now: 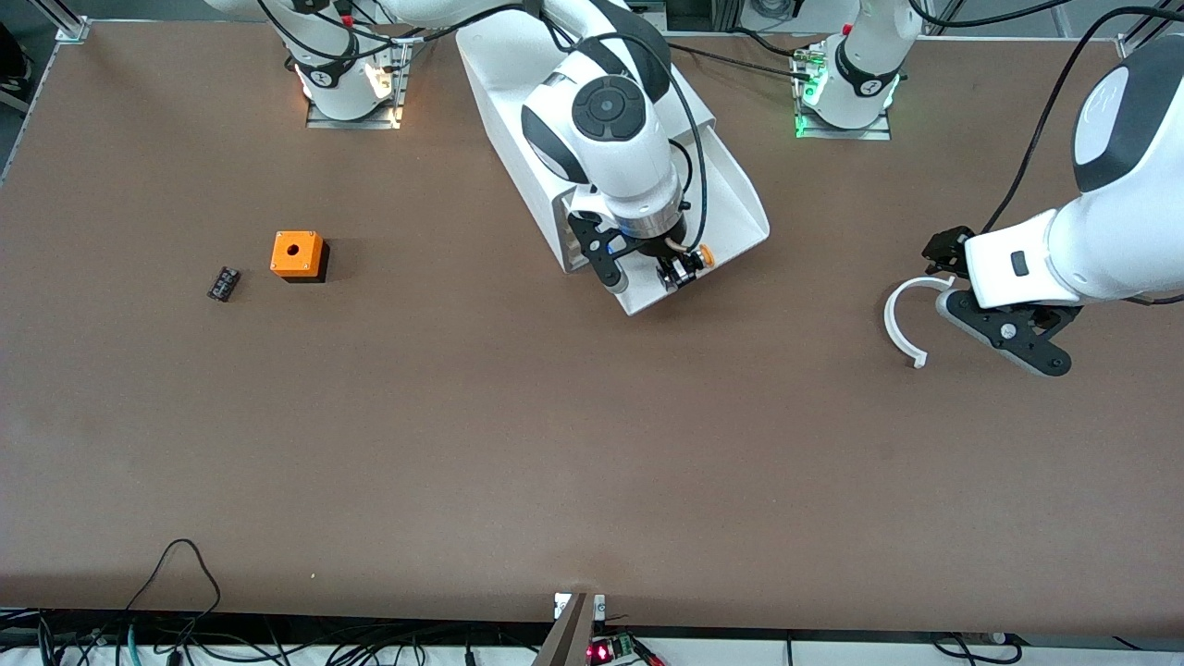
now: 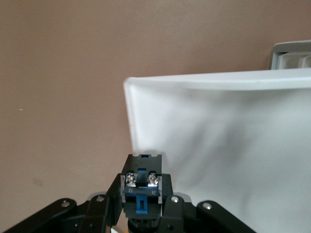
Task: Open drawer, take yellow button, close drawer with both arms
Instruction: 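Lift the button out of the drawer with the right gripper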
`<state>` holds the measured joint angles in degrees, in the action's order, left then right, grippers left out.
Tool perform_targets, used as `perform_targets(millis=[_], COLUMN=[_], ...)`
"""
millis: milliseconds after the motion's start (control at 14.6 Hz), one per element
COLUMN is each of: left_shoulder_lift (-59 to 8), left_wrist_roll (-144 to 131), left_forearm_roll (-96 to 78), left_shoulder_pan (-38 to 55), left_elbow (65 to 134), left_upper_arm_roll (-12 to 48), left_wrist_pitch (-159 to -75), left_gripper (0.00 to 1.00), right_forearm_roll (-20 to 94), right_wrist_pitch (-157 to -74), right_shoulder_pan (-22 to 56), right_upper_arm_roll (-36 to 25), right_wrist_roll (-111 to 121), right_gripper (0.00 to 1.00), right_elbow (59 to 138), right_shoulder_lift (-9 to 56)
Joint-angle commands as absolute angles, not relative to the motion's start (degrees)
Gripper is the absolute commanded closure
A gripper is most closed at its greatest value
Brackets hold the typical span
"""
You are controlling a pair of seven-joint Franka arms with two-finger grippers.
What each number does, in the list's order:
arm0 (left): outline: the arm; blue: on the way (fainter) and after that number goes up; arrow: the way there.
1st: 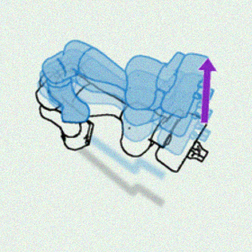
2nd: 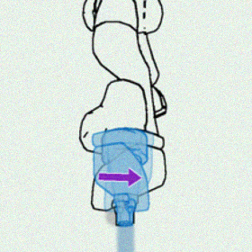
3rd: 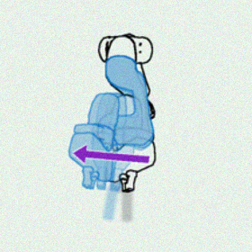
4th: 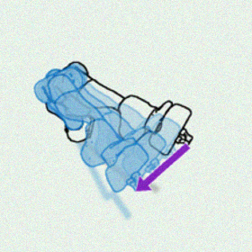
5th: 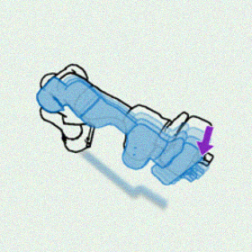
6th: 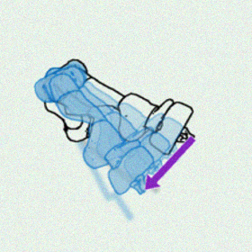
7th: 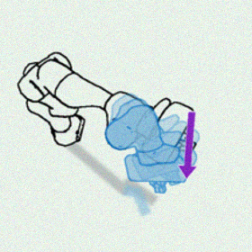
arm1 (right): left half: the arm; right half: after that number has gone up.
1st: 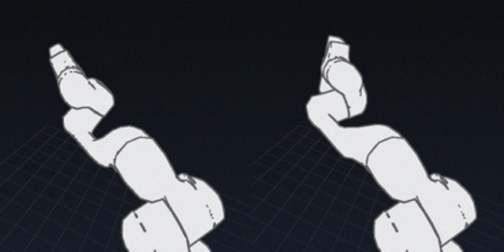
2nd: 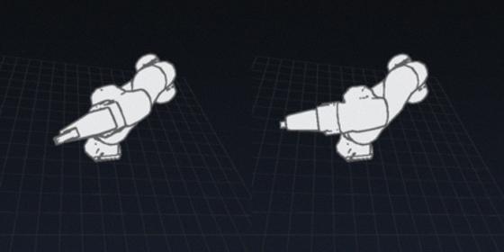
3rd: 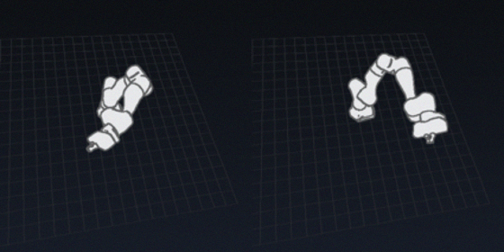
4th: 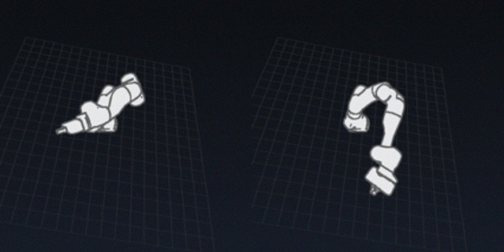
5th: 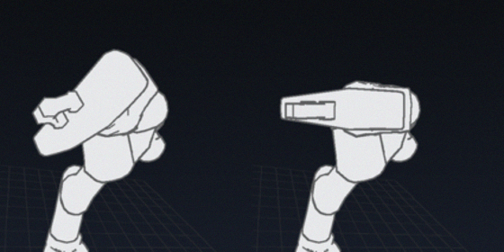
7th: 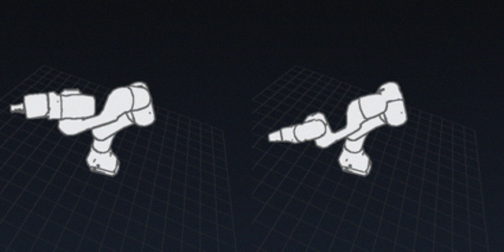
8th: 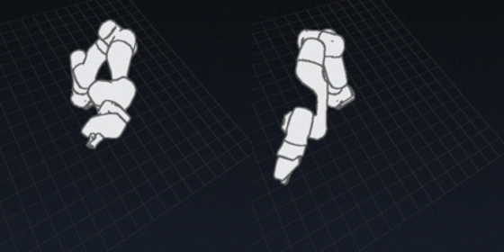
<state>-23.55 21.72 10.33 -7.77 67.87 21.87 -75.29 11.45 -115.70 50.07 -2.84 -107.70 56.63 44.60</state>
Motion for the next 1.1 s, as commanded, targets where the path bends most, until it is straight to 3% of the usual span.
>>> perform_targets(millis=[0,479,1027], left_shoulder_lift=[-24.3,-24.3,-25.0], left_wrist_roll=[19.7,-3.0,-9.7], left_forearm_roll=[12.0,11.3,8.1], left_shoulder_pan=[-7.5,-4.1,-3.2], left_elbow=[66.9,67.9,69.0], left_upper_arm_roll=[22.1,22.7,22.5], left_wrist_pitch=[-75.4,-81.3,-85.4], left_gripper=[0.00,0.00,0.00], right_forearm_roll=[12.5,12.7,11.2], right_wrist_pitch=[-112.1,-102.4,-100.3], right_shoulder_pan=[47.1,33.7,20.4], right_upper_arm_roll=[-2.5,-2.5,-3.3], right_wrist_roll=[-102.4,-69.3,-31.0], right_gripper=[1.00,1.00,1.00], right_elbow=[56.0,56.1,62.5], right_shoulder_lift=[41.5,39.0,39.1])
